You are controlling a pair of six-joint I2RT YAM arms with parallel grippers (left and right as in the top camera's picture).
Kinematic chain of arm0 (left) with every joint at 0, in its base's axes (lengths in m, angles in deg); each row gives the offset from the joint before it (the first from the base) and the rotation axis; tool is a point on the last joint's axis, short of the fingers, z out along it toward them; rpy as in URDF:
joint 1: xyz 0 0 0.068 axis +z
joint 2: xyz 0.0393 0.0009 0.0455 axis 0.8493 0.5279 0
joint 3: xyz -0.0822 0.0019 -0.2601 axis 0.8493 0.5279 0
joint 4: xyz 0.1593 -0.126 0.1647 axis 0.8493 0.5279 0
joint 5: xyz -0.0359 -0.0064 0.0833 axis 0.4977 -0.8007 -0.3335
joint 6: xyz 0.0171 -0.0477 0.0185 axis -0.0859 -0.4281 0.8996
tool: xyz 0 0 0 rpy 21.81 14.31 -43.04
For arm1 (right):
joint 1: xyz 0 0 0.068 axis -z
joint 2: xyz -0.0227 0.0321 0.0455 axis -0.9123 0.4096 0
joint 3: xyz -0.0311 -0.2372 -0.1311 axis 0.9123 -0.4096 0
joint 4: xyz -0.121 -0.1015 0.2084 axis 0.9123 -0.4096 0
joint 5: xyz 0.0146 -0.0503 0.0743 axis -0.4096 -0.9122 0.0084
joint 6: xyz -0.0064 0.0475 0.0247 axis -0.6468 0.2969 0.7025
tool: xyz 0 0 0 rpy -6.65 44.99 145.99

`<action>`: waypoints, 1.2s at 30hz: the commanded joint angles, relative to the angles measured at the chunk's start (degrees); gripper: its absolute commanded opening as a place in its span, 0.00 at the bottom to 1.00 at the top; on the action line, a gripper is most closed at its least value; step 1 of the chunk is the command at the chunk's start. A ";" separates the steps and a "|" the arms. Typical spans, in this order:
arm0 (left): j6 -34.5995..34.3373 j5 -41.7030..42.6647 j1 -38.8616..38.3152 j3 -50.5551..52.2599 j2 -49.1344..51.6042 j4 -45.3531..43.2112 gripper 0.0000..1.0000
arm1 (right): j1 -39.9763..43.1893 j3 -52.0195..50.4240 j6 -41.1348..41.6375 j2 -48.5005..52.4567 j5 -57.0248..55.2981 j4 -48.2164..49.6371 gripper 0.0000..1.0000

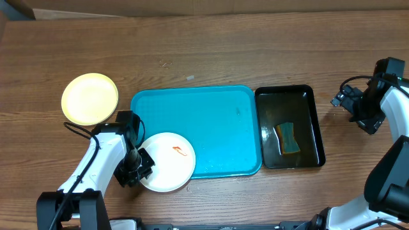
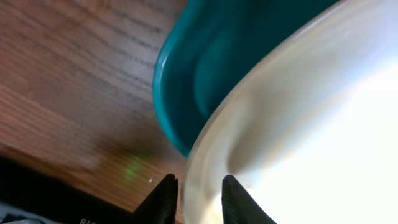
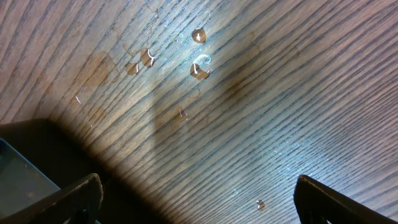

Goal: Clean dirty plates on tray and stack at the side
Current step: 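Grasp the rim of the remaining white plate with the left gripper, then slide the white plate to the center-right of the tray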

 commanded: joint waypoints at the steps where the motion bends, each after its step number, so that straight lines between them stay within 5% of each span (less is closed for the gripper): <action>1: 0.48 0.63 -0.37 0.33 0.44 -0.57 0.21 | 0.02 0.24 0.09 0.11 0.26 0.22 1.00; 12: 0.50 7.74 -0.37 0.33 0.44 -1.66 0.04 | 0.00 0.24 0.07 0.11 0.26 0.22 1.00; 36: 3.78 15.04 -3.67 -0.22 0.50 -28.74 0.04 | 0.00 0.24 0.09 0.11 0.26 0.24 1.00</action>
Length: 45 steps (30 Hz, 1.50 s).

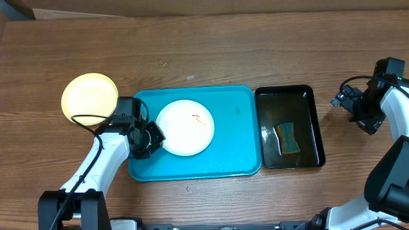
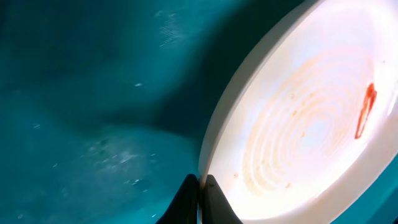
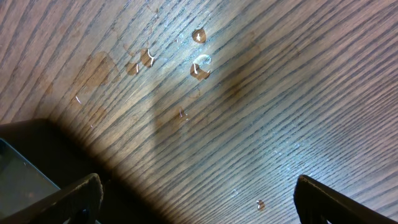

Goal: Clean dirty plates on tray and stack at the side
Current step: 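Slide the white plate to the center-right of the tray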

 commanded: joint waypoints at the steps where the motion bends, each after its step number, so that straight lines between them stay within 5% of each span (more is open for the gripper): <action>1: 2.71 1.18 -2.14 -0.33 0.61 -2.69 0.04 | 0.02 0.24 0.02 0.11 0.26 0.24 1.00; 13: 7.30 -1.75 -7.34 -3.21 5.03 -7.87 0.06 | 0.02 0.24 0.04 0.11 0.26 0.24 1.00; 18: 11.69 -1.77 -8.09 -8.48 6.82 -3.91 0.34 | 0.02 0.24 0.04 0.11 0.26 0.24 1.00; 26: 14.12 -3.72 -8.09 -24.00 11.87 13.38 0.50 | 0.00 0.24 0.02 0.11 0.26 0.26 1.00; 36: 13.75 -4.35 -8.96 -24.50 16.37 18.43 0.33 | 0.02 0.24 0.02 0.11 0.26 0.24 1.00; 45: 13.03 -5.44 -9.57 -24.50 22.64 16.79 0.29 | 0.00 0.24 0.04 0.11 0.26 0.24 1.00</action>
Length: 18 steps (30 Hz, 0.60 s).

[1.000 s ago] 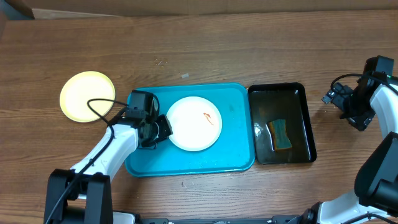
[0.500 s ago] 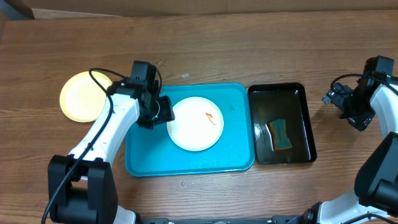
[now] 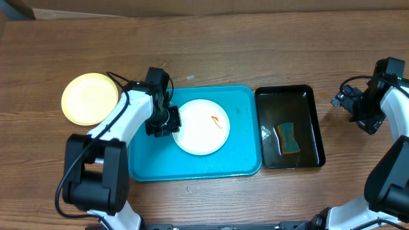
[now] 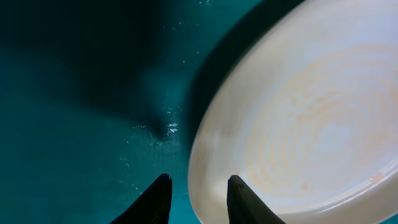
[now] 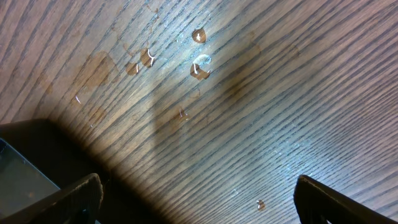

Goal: Clean dirty plates on tray and stack at the side
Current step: 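Slide the white plate to the center-right of the tray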

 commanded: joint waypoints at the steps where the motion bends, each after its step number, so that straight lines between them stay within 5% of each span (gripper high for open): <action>1: -0.22 -1.14 -0.52 -0.33 2.71 -0.76 0.25 | -0.02 0.24 0.04 0.11 0.26 0.22 1.00; 12: -0.17 -1.16 -0.79 -0.33 3.39 -5.29 0.06 | -0.02 0.24 0.04 0.11 0.26 0.20 1.00; 18: -0.17 -1.14 -0.79 -0.33 3.39 -9.42 0.05 | -0.02 0.24 0.04 0.11 0.26 0.20 1.00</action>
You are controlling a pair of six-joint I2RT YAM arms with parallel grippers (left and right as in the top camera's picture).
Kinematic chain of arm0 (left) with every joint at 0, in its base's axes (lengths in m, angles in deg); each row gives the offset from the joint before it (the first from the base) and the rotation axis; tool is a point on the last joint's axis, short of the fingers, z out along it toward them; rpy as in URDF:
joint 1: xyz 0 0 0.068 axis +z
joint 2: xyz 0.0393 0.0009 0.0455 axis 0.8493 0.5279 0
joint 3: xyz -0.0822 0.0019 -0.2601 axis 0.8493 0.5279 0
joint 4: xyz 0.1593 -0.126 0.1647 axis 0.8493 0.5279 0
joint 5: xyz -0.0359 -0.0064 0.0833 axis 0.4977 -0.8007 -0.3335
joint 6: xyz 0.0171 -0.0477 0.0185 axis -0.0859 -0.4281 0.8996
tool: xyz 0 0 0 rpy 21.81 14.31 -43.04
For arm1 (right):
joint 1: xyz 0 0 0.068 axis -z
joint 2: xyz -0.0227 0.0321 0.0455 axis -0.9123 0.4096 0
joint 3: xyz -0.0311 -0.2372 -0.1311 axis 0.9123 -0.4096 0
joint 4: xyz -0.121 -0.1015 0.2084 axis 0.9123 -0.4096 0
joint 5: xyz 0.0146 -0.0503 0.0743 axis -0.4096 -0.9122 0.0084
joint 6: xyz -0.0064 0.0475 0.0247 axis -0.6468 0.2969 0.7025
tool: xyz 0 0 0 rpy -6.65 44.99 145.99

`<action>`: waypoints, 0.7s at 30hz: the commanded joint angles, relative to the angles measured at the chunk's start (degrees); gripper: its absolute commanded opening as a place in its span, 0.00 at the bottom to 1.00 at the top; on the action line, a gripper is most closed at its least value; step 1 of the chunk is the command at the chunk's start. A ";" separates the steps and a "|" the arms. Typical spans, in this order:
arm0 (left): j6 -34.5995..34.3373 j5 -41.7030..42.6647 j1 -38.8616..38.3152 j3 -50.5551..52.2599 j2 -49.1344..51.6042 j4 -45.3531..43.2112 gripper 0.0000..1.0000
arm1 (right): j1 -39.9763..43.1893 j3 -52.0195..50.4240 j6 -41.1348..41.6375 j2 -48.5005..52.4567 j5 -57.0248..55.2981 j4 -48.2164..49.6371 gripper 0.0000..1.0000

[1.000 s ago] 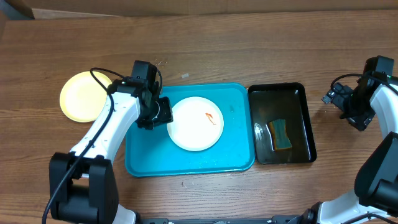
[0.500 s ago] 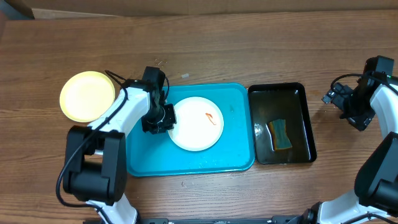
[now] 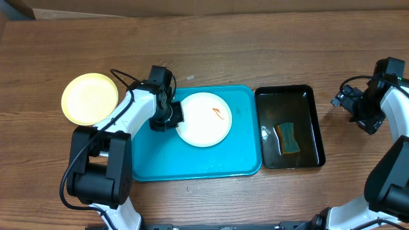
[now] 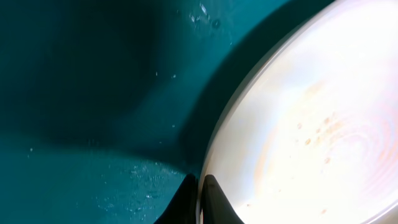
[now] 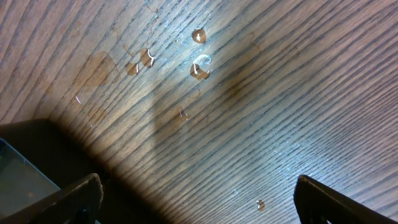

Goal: Clean dirty plates on tray and stack at the side
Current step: 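Slide the white plate to the center-right of the tray, then reach the right gripper into the basin and grasp the sponge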

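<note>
A white plate with a small red smear lies in the middle of the teal tray. My left gripper is at the plate's left rim. In the left wrist view the left gripper is pinched shut on the edge of the plate. A pale yellow plate sits on the table left of the tray. My right gripper stands open above bare wood at the far right, holding nothing.
A black tray holding water and a green-and-yellow sponge stands right of the teal tray. Water drops lie on the wood under the right gripper. The right arm is near the table's right edge.
My left gripper, open around the white plate's rim before, is now shut on it. The plate sits slightly farther back and to the right in the tray. The right arm has not moved.
The white plate first hung over the tray's front left corner with my left fingers apart around its rim. Then the gripper was shut on the rim, plate inside the tray's left part. Later it was open, plate near the middle; now it is shut again.
</note>
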 commanded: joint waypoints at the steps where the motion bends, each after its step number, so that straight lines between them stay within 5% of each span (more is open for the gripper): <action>1: 0.02 -0.55 -0.44 -0.35 0.59 -1.70 0.05 | -0.02 0.24 0.04 0.11 0.26 0.24 1.00; 16: 3.06 -0.57 -0.42 -0.35 0.59 -3.41 0.05 | -0.02 0.24 0.07 0.11 0.28 0.22 1.00; 21: 3.04 -0.33 -0.44 -0.35 0.59 -3.61 0.05 | -0.02 0.24 -0.28 0.11 16.22 -5.20 1.00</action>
